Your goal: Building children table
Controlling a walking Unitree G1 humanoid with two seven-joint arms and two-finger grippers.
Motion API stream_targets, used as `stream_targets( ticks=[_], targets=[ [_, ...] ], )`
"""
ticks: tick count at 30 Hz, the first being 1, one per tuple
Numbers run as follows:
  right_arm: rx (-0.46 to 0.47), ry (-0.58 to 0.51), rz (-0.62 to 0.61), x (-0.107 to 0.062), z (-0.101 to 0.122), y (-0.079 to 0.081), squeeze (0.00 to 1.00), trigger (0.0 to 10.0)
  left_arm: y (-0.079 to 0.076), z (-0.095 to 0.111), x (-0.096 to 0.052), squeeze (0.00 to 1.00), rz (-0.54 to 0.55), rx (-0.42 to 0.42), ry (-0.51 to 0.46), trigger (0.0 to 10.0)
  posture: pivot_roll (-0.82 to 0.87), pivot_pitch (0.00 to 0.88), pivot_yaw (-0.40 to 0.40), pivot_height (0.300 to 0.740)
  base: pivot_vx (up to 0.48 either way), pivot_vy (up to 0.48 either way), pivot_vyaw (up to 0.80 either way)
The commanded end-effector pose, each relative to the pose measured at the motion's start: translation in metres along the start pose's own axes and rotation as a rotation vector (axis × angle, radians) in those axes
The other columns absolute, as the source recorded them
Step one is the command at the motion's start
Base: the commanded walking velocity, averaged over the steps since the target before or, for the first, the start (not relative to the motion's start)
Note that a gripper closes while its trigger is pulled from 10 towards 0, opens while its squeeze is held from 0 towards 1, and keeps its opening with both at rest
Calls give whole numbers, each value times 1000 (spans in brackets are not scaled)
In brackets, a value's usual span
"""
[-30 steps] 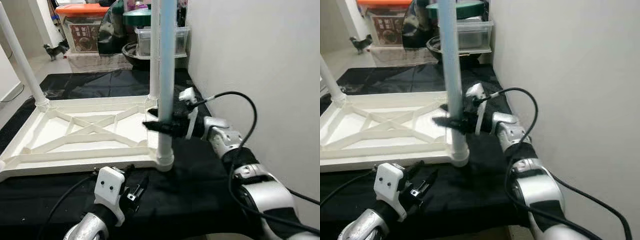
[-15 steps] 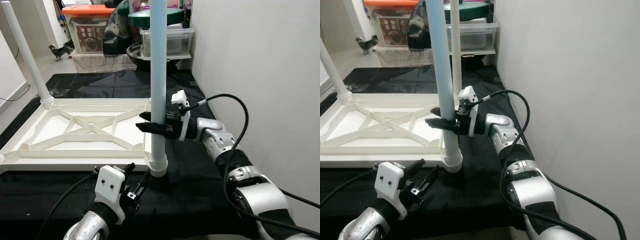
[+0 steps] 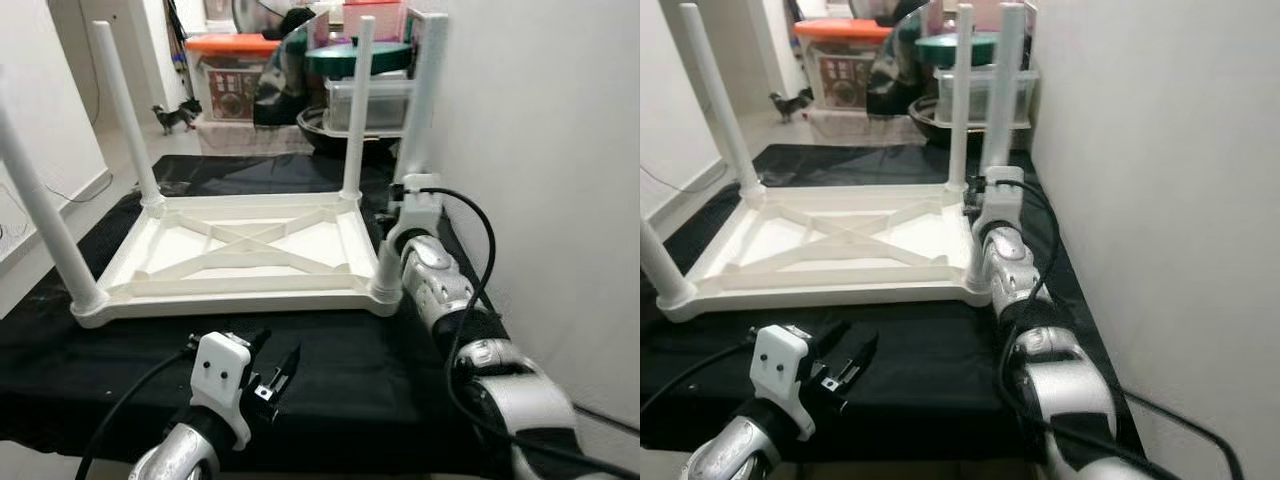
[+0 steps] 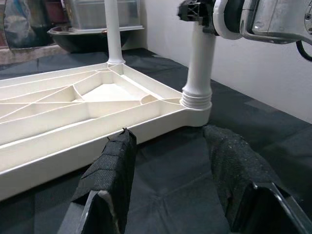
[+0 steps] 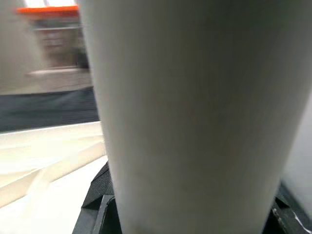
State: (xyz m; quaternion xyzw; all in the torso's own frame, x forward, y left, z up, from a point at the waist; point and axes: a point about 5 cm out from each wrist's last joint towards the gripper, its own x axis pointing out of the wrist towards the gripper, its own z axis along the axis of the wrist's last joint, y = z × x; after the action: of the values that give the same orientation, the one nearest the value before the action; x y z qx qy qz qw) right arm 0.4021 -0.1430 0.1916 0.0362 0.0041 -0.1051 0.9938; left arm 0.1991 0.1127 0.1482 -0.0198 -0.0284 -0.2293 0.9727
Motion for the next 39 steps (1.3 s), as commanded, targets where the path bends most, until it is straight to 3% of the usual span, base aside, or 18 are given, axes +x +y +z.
stream_targets(
  ticks=[1, 4, 5, 10, 11, 15, 16, 19, 21, 22, 25, 29, 31, 32, 39],
  targets=[
    [42, 85, -124, -4, -20, -11, 0, 0, -2, -3, 2, 0, -9, 3, 10, 10000, 10, 0, -13, 740, 0, 0, 0],
    [45, 71, -118, -6, -18, -4, 0, 0, -2, -3, 2, 0, -7, 2, 6, 10000, 10, 0, -13, 740, 0, 0, 0],
    [52, 48, -84, -6, -15, 5, 0, 10000, -3, -3, 3, 0, -7, 2, 3, 10000, 3, 0, -19, 740, 0, 0, 0],
    [103, -33, 25, -9, -7, 22, 0, 10000, -4, -3, 4, 0, -1, 1, -4, 10000, -6, 0, -23, 740, 0, 0, 0],
    [99, -59, 54, -9, -5, 22, 1000, 10000, -4, -3, 3, 0, 6, 2, -4, 10000, -6, 0, -23, 740, 0, 0, 0],
    [76, -92, 181, -7, -3, 18, 1000, 10000, -2, -4, 4, 0, 17, 4, -4, 10000, -28, 0, -12, 740, 0, 0, 0],
    [72, -87, 291, -7, -5, 18, 0, 10000, -1, -5, 4, 0, 21, 5, -4, 10000, -29, 0, -17, 740, 0, 0, 0],
    [102, -52, 401, -7, -8, 20, 0, 10000, -1, -5, 5, 0, 22, 6, -4, 10000, -29, 0, -17, 740, 0, 0, 0],
    [172, -3, 673, -10, -9, 15, 0, 10000, 0, -5, 6, 0, 24, 7, -7, 10000, -31, 0, -14, 740, 0, 0, 0],
    [172, -3, 673, -10, -9, 15, 0, 10000, 0, -5, 6, 0, 24, 7, -7, 10000, -31, 0, -14, 740, 0, 0, 0],
    [171, 22, 1007, -16, 0, 13, 0, 10000, 2, -6, 8, 0, 24, 9, -8, 10000, -28, 0, -6, 740, 0, 0, 0],
    [152, 27, 1071, -19, 1, 14, 0, 10000, 2, -6, 8, 0, 23, 10, -8, 10000, -28, 0, -6, 740, 0, 0, 0],
    [117, 73, 1376, -32, 4, 25, 0, 10000, 3, -5, 9, 0, 18, 20, -11, 10000, 1, 0, -19, 740, 0, 0, 0],
    [113, 90, 1461, -35, 4, 29, 0, 10000, 4, -5, 9, 0, 17, 24, -12, 10000, 1, 0, -19, 740, 0, 0, 0],
    [122, 103, 1672, -44, 12, 42, 0, 10000, 5, -3, 11, 0, 24, 26, -25, 10000, 16, 0, -35, 740, 0, 0, 0]
  ],
)
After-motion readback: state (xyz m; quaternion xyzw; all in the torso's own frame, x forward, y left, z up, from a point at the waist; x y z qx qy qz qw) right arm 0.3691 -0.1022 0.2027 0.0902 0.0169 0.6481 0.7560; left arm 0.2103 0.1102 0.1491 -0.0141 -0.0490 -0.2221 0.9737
